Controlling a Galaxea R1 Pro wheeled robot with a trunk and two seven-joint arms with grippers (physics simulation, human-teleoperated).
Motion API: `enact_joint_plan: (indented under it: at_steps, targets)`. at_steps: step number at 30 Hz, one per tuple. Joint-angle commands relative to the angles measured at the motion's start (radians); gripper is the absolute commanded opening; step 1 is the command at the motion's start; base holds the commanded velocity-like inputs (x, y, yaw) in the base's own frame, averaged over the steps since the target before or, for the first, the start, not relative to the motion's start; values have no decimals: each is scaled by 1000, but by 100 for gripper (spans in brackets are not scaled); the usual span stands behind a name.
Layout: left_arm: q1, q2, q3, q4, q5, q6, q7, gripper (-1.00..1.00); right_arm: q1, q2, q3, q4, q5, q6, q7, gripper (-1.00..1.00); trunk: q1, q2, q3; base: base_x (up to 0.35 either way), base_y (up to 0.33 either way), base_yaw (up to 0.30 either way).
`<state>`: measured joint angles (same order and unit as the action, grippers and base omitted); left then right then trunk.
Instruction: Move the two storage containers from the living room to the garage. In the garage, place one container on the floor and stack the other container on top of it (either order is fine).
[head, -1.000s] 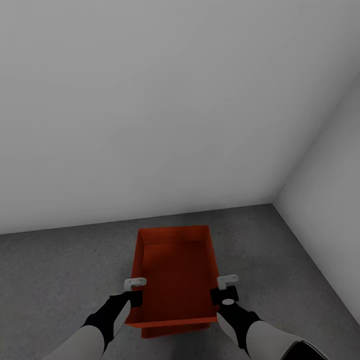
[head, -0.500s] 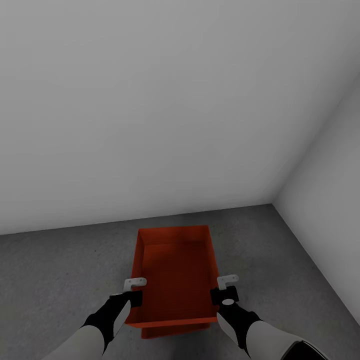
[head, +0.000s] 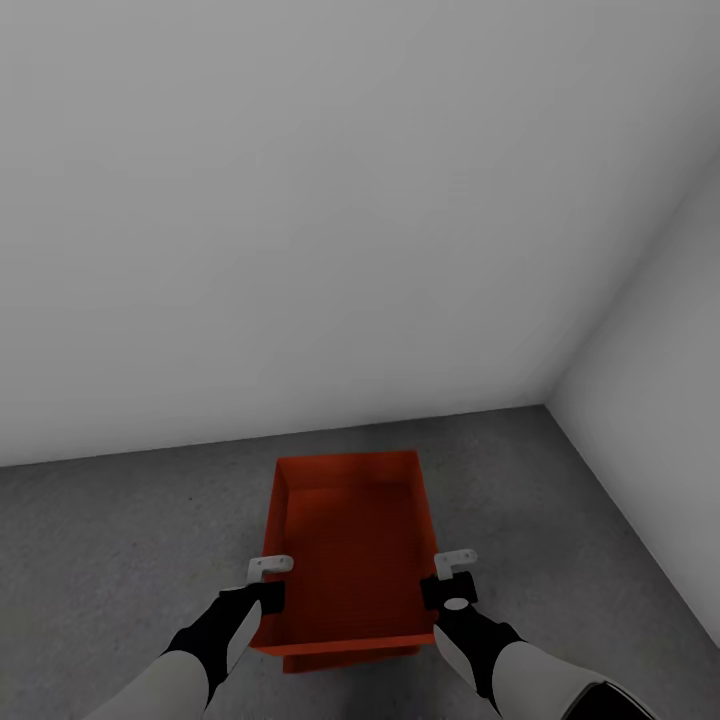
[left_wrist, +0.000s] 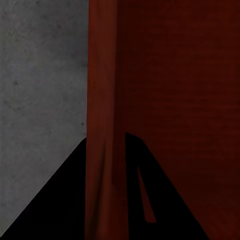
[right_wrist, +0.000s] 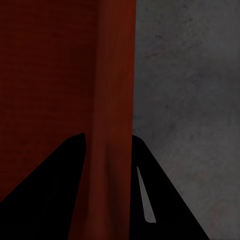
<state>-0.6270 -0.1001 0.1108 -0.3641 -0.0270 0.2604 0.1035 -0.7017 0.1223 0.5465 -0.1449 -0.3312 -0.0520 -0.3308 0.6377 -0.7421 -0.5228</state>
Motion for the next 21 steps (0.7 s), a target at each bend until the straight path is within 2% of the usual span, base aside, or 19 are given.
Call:
enact_joint_plan:
  at_steps: [1, 21]
  targets:
    - [0, 45, 1, -6, -17, 2, 6, -100, -1, -7, -13, 8, -29, -6, -3, -100, 0, -1, -1, 0, 0, 0]
    - [0, 45, 1, -6, -17, 8, 4, -100, -1, -7, -13, 8, -29, -5, -3, -100, 0, -1, -1, 0, 0, 0]
